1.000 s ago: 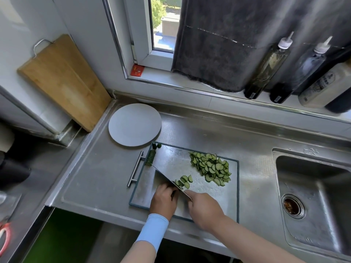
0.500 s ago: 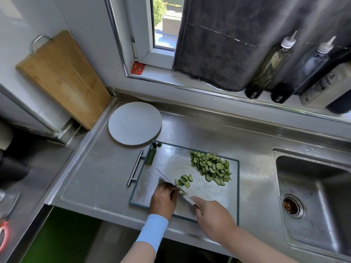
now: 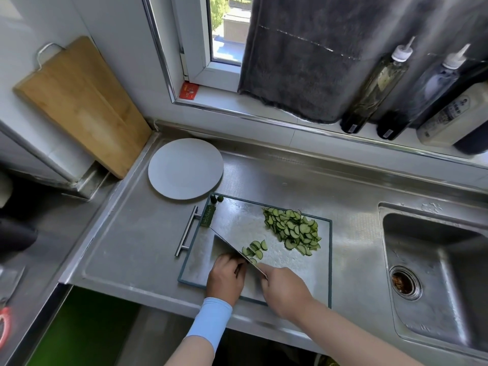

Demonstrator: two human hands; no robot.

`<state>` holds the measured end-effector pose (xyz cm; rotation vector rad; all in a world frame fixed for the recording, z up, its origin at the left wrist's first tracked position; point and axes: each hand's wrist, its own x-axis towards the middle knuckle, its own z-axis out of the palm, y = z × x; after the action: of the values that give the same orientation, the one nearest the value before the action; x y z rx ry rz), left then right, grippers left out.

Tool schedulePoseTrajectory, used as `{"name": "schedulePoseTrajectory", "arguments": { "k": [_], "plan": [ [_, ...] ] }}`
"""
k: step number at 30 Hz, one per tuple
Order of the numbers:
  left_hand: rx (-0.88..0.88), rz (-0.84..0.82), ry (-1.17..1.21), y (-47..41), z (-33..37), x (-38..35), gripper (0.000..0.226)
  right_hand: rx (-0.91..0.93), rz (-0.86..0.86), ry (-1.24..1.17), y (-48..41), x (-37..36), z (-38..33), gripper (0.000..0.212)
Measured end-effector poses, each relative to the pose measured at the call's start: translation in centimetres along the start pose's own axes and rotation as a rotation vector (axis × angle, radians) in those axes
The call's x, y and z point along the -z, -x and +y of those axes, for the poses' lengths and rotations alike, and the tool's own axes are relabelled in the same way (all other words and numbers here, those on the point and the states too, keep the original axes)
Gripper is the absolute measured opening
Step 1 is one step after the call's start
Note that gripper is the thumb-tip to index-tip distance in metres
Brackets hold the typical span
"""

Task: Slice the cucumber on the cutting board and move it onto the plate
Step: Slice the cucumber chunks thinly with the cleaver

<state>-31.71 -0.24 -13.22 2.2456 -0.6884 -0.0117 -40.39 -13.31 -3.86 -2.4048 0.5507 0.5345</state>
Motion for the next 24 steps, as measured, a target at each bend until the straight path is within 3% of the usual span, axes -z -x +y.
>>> {"name": "schedulePoseTrajectory", "arguments": {
  "k": [24],
  "plan": [
    [0.009,-0.05,-0.006,0.1,-0.3,0.9,0.024,-0.018,0.026,-0.073,2.1,-0.7,-0.1,0.018]
  ]
}}
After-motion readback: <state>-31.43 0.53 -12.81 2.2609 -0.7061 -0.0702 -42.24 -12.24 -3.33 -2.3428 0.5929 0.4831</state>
